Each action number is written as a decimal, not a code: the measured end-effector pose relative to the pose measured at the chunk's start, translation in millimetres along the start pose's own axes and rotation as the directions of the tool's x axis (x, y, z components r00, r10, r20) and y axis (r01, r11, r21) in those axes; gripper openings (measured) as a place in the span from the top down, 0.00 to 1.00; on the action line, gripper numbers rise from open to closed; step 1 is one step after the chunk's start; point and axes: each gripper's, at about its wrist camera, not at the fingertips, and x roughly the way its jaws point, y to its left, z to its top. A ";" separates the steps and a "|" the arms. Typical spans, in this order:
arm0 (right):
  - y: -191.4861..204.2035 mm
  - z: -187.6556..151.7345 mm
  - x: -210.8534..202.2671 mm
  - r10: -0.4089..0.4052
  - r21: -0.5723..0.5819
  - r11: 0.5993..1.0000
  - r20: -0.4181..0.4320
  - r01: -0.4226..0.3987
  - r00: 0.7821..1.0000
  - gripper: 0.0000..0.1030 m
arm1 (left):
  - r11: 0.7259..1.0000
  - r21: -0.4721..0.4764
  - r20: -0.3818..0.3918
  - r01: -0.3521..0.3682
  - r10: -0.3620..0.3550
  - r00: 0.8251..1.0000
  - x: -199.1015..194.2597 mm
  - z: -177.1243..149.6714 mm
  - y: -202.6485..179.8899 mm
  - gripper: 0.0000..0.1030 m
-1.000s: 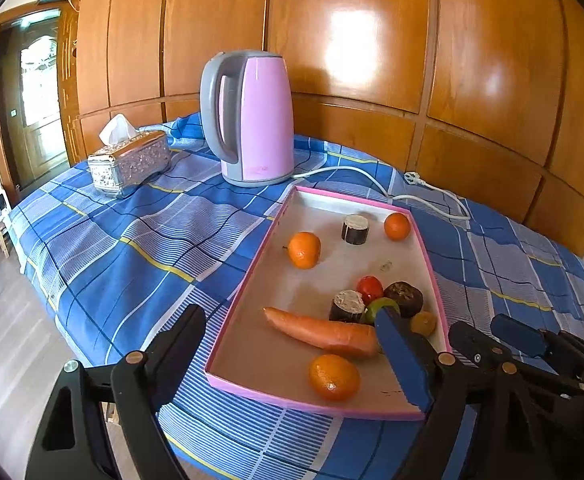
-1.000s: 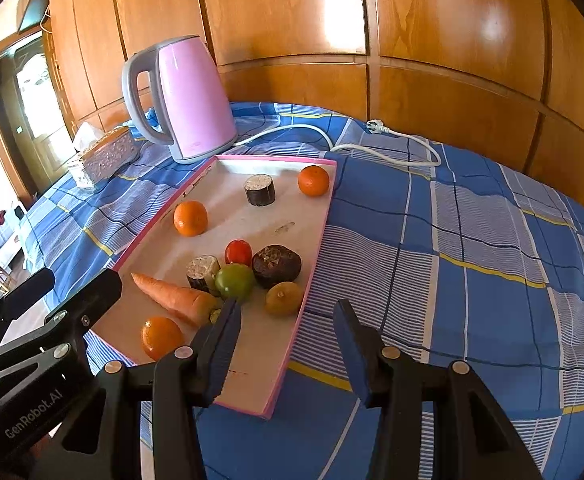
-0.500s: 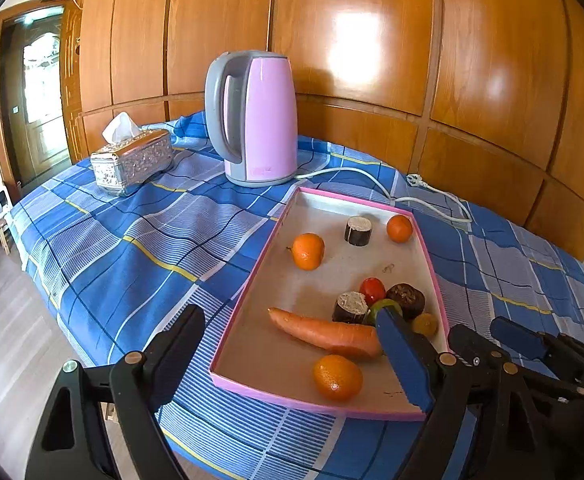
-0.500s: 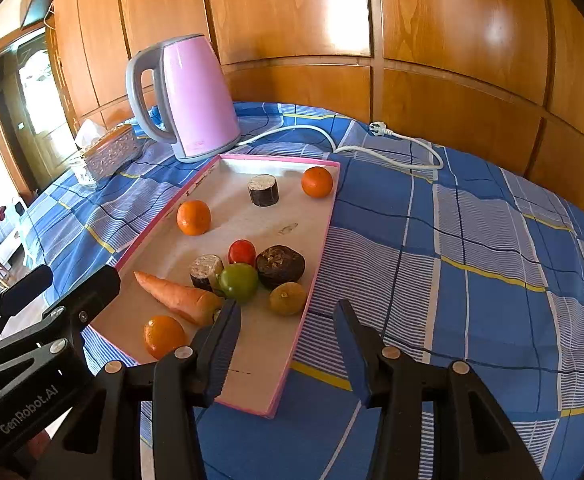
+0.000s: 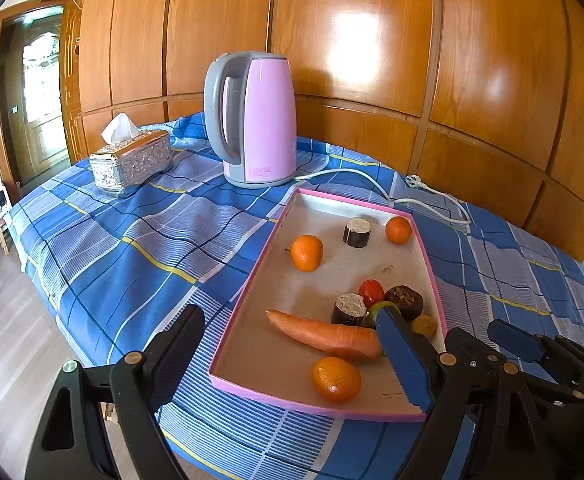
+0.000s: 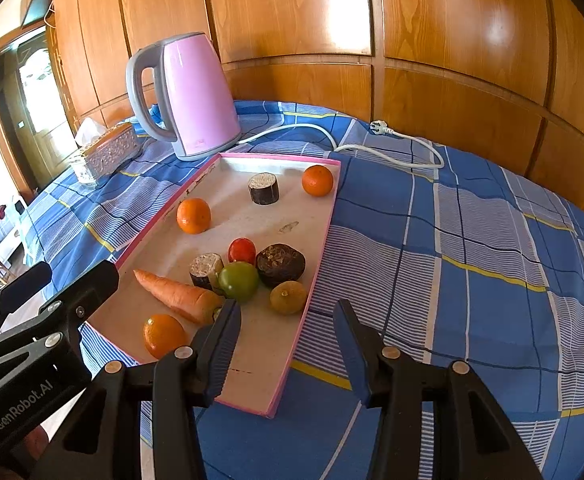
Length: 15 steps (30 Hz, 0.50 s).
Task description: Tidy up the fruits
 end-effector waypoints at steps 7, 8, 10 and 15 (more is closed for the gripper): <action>0.1 -0.2 0.3 0.000 0.000 1.000 -0.001 0.000 1.000 0.53 | 1.000 0.002 -0.002 0.002 -0.002 1.000 0.1 1.0 -1.3 0.15; 0.1 -0.2 0.4 0.000 0.000 1.000 -0.001 0.000 1.000 0.53 | 1.000 0.003 -0.004 0.001 -0.001 1.000 0.5 0.8 -1.5 0.15; -0.5 -0.6 0.8 0.001 0.002 1.000 -0.004 -0.001 1.000 0.53 | 1.000 0.009 0.003 -0.007 0.007 1.000 0.6 0.7 -2.1 0.15; -2.6 -0.8 2.4 0.004 0.006 1.000 -0.007 -0.004 1.000 0.53 | 1.000 0.025 0.024 -0.003 0.002 1.000 0.1 1.7 -4.3 0.16</action>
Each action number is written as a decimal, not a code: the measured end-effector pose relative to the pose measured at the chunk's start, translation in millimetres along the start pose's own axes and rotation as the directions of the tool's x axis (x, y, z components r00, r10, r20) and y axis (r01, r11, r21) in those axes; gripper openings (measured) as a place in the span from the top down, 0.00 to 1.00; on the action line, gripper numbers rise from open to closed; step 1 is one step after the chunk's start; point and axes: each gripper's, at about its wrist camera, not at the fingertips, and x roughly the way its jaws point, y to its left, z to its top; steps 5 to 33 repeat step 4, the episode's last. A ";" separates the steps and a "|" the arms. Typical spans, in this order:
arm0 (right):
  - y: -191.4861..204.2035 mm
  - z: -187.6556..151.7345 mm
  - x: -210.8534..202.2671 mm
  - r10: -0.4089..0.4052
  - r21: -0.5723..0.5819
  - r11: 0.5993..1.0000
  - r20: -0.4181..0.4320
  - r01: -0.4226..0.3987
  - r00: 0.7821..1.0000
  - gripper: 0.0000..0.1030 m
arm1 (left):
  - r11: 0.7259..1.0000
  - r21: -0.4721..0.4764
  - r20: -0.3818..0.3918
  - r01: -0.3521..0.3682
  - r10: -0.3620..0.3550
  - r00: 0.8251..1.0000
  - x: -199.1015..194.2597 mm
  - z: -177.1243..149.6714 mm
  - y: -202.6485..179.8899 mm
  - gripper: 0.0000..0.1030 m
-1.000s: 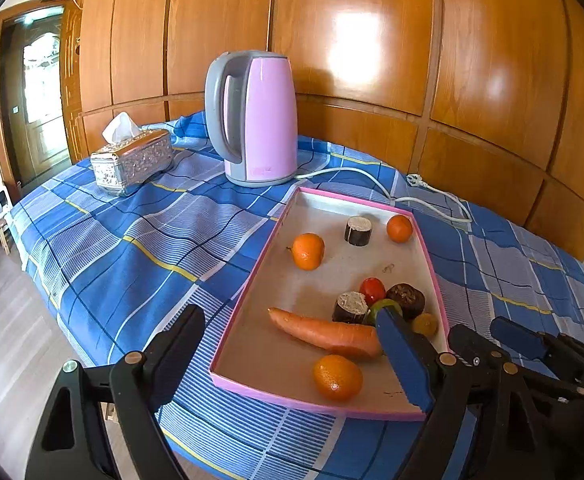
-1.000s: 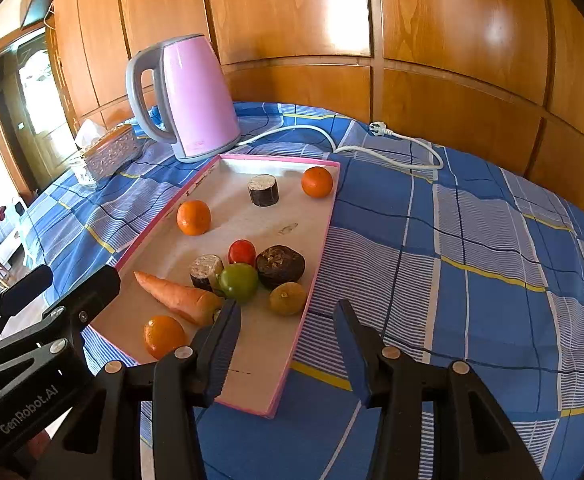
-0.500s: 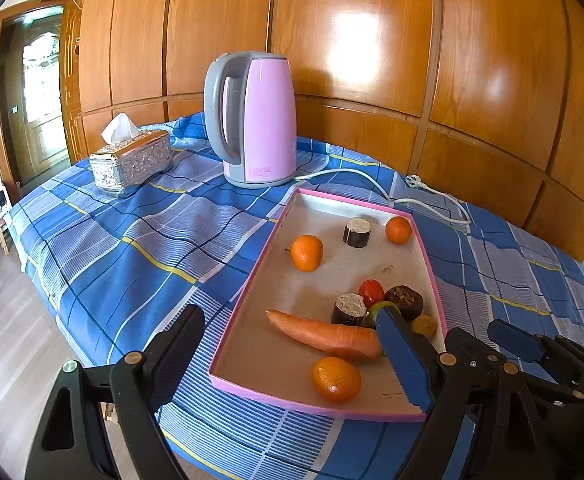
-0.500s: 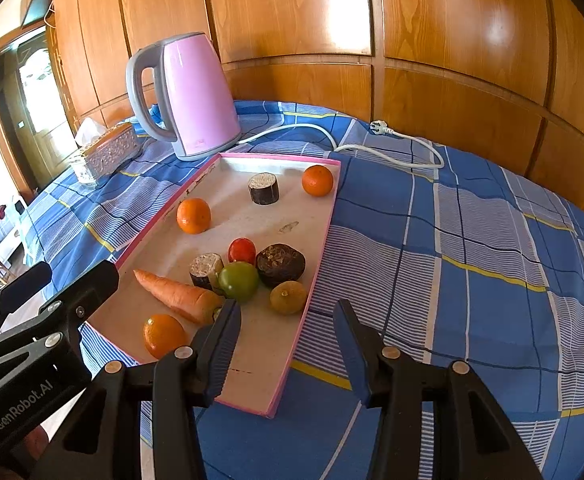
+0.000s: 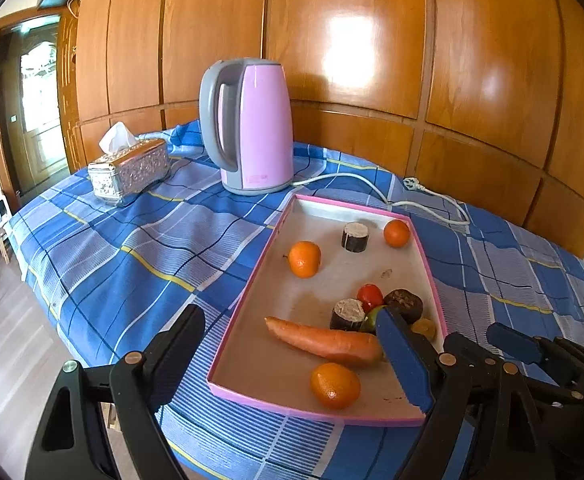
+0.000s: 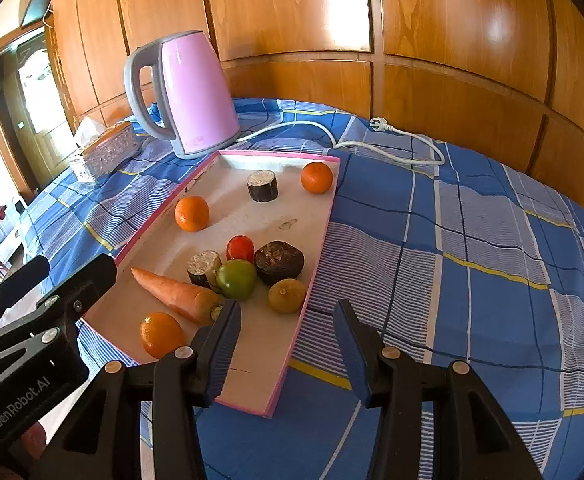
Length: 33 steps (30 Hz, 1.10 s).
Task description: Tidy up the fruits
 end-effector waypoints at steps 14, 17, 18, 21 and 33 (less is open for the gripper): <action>-3.2 -0.5 0.1 -0.001 0.010 1.000 0.001 0.001 1.000 0.53 | 1.000 0.003 0.000 0.002 -0.002 1.000 0.5 0.3 -1.2 0.16; -3.2 -0.5 0.1 -0.001 0.010 1.000 0.001 0.001 1.000 0.53 | 1.000 0.003 0.000 0.002 -0.002 1.000 0.5 0.3 -1.2 0.16; -3.2 -0.5 0.1 -0.001 0.010 1.000 0.001 0.001 1.000 0.53 | 1.000 0.003 0.000 0.002 -0.002 1.000 0.5 0.3 -1.2 0.16; -3.2 -0.5 0.1 -0.001 0.010 1.000 0.001 0.001 1.000 0.53 | 1.000 0.003 0.000 0.002 -0.002 1.000 0.5 0.3 -1.2 0.16; -3.2 -0.5 0.1 -0.001 0.010 1.000 0.001 0.001 1.000 0.53 | 1.000 0.003 0.000 0.002 -0.002 1.000 0.5 0.3 -1.2 0.16</action>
